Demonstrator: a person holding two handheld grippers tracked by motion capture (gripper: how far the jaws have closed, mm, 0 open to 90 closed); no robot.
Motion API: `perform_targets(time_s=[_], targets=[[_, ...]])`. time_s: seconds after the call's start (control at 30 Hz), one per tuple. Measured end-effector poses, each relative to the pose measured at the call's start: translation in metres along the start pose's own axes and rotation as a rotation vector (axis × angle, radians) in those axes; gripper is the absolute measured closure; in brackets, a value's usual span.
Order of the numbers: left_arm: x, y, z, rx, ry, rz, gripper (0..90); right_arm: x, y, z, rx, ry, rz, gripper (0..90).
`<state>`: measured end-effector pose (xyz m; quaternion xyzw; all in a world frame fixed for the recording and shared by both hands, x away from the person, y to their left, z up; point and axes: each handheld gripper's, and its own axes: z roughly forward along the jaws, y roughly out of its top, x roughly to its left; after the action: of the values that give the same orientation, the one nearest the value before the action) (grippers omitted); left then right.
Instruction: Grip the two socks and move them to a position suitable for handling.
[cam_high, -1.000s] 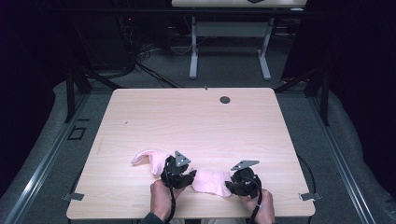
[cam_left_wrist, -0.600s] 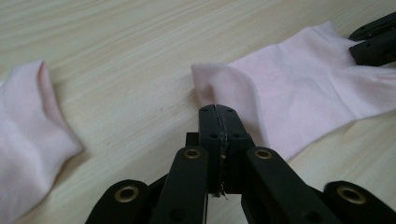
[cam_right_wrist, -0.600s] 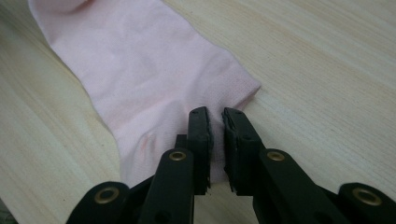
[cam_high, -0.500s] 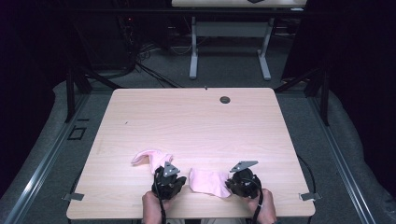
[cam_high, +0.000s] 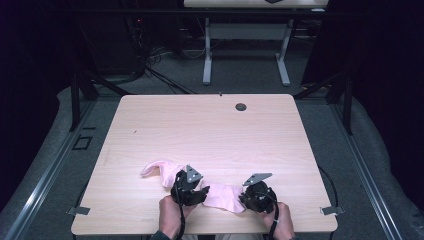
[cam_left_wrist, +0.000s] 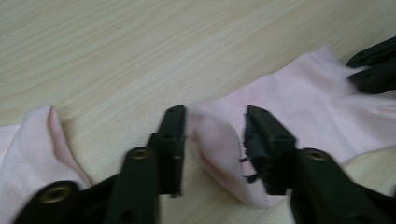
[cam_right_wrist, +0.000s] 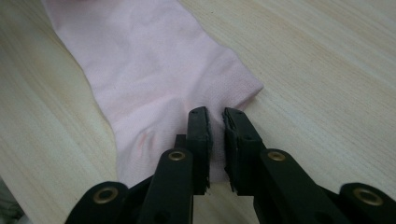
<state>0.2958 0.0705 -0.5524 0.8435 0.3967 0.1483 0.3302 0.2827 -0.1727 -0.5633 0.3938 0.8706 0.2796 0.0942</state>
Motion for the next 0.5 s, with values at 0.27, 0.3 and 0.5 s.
perform_targets(time_s=[0.27,0.3,0.5], targets=[[0.010,-0.020,-0.002,0.005,0.003,-0.059,88.8,0.001,0.000,-0.001,-0.002,0.001,0.001,82.5],[0.012,-0.023,-0.004,0.003,-0.007,-0.076,88.9,0.000,0.000,-0.002,-0.007,-0.001,-0.001,82.4],[0.016,-0.043,-0.016,-0.017,-0.047,-0.141,88.9,-0.003,0.002,-0.003,-0.020,0.029,-0.004,81.9]])
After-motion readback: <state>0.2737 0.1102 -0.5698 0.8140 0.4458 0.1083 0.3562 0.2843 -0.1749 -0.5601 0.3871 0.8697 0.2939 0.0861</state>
